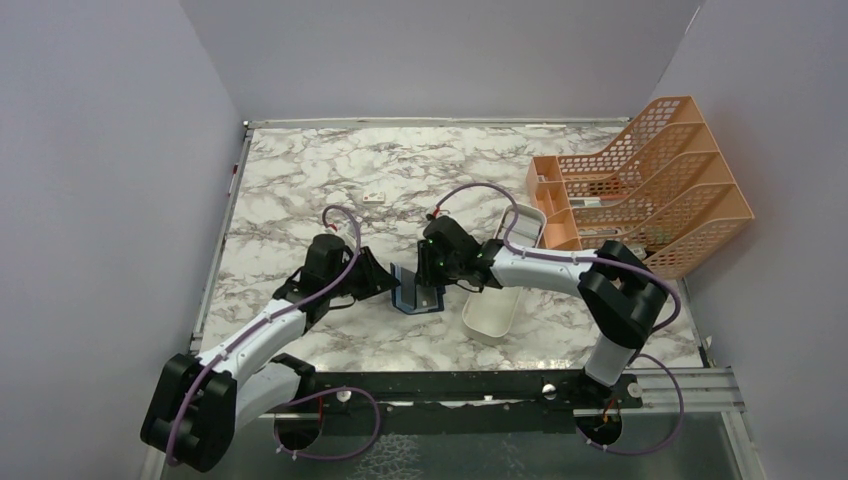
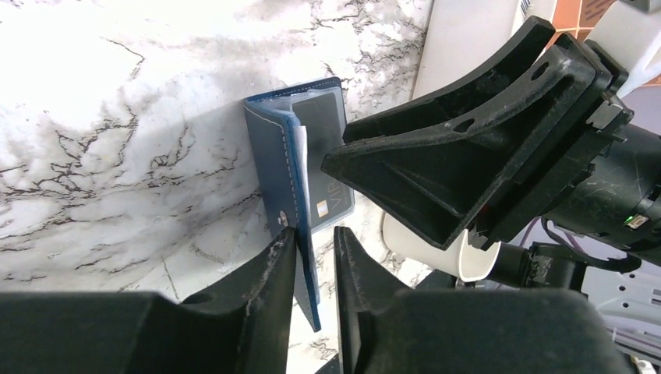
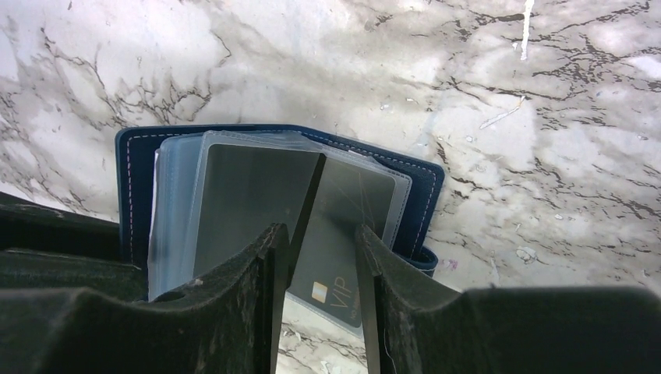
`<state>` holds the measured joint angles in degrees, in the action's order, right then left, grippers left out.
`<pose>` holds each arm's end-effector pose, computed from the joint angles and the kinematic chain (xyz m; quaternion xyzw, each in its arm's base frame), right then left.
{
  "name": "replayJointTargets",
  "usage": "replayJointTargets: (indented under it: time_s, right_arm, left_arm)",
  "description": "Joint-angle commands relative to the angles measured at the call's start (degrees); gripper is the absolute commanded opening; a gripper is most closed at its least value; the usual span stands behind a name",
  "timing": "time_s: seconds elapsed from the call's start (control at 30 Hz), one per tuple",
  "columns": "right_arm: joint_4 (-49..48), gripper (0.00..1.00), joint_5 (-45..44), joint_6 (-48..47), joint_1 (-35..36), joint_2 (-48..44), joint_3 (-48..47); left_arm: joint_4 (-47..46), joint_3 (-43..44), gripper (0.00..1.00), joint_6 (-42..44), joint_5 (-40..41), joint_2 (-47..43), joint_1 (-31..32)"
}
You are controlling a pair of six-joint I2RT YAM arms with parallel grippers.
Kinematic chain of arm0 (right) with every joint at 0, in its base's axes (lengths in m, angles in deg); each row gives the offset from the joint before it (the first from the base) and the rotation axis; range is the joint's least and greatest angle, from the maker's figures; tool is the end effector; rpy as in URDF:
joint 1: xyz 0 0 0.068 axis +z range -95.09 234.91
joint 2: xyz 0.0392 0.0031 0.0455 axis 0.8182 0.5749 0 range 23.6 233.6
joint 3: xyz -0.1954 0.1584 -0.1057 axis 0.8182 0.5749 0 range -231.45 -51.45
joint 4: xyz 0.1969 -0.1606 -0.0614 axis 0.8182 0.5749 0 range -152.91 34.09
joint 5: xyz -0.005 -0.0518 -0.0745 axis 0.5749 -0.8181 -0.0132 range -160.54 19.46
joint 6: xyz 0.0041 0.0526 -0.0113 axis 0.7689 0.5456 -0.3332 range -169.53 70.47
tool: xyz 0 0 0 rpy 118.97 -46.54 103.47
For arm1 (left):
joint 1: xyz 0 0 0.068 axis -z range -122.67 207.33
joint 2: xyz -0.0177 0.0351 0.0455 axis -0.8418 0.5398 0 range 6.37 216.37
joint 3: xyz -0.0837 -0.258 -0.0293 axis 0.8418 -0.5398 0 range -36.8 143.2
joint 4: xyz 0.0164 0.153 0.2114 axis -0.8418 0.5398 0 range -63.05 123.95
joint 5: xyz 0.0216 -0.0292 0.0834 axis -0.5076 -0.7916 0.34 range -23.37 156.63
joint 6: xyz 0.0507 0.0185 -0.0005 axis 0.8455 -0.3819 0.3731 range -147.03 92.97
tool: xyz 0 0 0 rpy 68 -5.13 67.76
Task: Put the credit cards into the card holder
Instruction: Turn over the card slot in the card holder.
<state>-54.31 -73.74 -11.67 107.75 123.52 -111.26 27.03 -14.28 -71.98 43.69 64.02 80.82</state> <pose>0.2213 0.2887 0.1793 -0.1122 0.9287 0.2324 0.2663 0.1787 -0.0929 0.1830 -0.0721 0.8719 -0.3996 0.2736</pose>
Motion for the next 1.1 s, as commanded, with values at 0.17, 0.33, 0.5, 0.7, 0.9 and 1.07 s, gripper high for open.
replayJointTargets:
  time_s: [0.17, 0.33, 0.5, 0.7, 0.9, 1.07]
  right_arm:
    - [-2.3, 0.39, -1.3, -1.1, 0.2, 2.8, 1.5]
    - [-3.1, 0.37, -0.5, -1.6, 0.2, 4.2, 1.2]
    - [-4.1, 0.37, 0.6, -1.7, -0.1, 5.3, 1.4]
    - [-6.3, 0.36, 2.3, -1.9, -0.2, 5.6, 2.1]
    - [-9.9, 0.40, 6.0, -2.2, -0.2, 4.4, 3.7]
    - [-8.8, 0.47, 5.9, -2.1, -0.5, 2.9, 3.2]
  left_arm:
    - [-2.7, 2.6, 0.36, 1.2, -1.9, 4.1, 0.3]
    - [-3.1, 3.0, 0.32, 1.4, -1.2, 4.6, 0.3]
    - [-3.6, 3.3, 0.05, 1.5, -1.7, 4.0, 0.3]
    - [-8.1, 2.0, 0.00, -0.3, -6.2, 1.7, 0.3]
    - [-18.7, -1.6, 0.00, -4.0, -11.7, 2.2, 0.3]
    - [-12.0, 0.6, 0.00, -0.7, -8.3, 2.0, 0.3]
